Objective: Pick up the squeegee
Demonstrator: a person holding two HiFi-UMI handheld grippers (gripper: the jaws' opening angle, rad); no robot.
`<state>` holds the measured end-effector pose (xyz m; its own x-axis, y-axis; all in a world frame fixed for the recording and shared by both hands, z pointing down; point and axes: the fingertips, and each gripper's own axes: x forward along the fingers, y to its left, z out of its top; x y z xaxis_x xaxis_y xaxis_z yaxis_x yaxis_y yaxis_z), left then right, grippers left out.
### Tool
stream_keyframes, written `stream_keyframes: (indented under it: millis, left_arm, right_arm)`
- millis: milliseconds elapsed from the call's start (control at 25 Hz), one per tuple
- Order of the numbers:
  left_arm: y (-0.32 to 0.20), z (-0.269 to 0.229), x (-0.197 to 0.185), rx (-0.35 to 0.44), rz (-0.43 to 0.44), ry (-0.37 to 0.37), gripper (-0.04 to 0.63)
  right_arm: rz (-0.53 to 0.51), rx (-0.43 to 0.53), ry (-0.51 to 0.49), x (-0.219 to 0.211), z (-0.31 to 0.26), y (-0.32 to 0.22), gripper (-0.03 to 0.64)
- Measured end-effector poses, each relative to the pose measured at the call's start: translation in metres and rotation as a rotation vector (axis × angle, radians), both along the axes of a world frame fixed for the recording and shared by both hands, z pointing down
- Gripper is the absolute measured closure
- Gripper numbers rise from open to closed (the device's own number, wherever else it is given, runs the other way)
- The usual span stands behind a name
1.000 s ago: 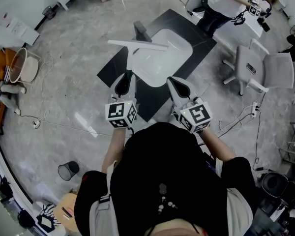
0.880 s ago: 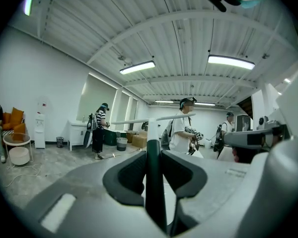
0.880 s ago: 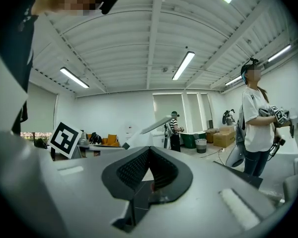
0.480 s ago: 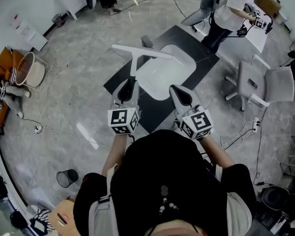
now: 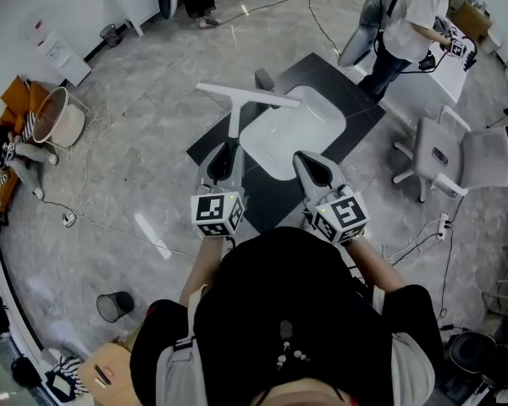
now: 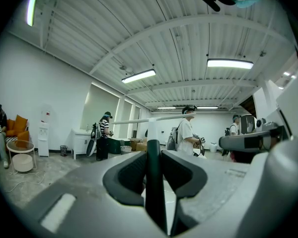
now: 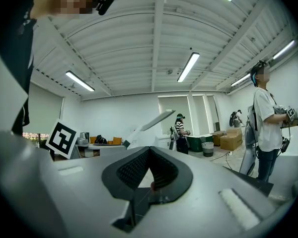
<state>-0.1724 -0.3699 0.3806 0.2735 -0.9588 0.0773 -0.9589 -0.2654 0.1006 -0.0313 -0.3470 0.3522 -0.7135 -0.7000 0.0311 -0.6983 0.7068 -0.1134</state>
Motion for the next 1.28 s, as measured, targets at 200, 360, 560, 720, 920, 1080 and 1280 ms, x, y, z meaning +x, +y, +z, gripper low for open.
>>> stream_keyframes:
  millis: [200,360,560,720,920,1080,1280]
  left_arm:
    - [0.002,0.000,-0.005,0.003,-0.009,0.012,0.489]
    - [0.006,0.001,-0.003,0.000,-0.009,0.017,0.489]
    - [0.012,0.005,0.004,-0.004,-0.001,0.013,0.489]
    - [0.013,0.005,0.006,-0.007,0.001,0.014,0.489]
    - [0.018,0.006,0.012,-0.011,0.010,0.010,0.489]
    - [0.019,0.008,0.013,-0.012,0.013,0.008,0.489]
    - [0.018,0.009,0.012,-0.013,0.014,0.007,0.489]
  right_arm:
    - [-0.001,-0.008,0.007,-0.002,0.003,0.000,0.615]
    - [0.001,-0.012,0.008,-0.001,0.003,0.002,0.616]
    - [-0.001,-0.011,0.010,0.002,0.005,0.008,0.617]
    - [0.004,-0.014,0.008,0.005,0.005,0.010,0.617]
    - [0.008,-0.013,0.008,0.010,0.006,0.015,0.617]
    - [0.011,-0.013,0.013,0.010,0.007,0.017,0.617]
    - [0.012,-0.013,0.011,0.010,0.008,0.015,0.617]
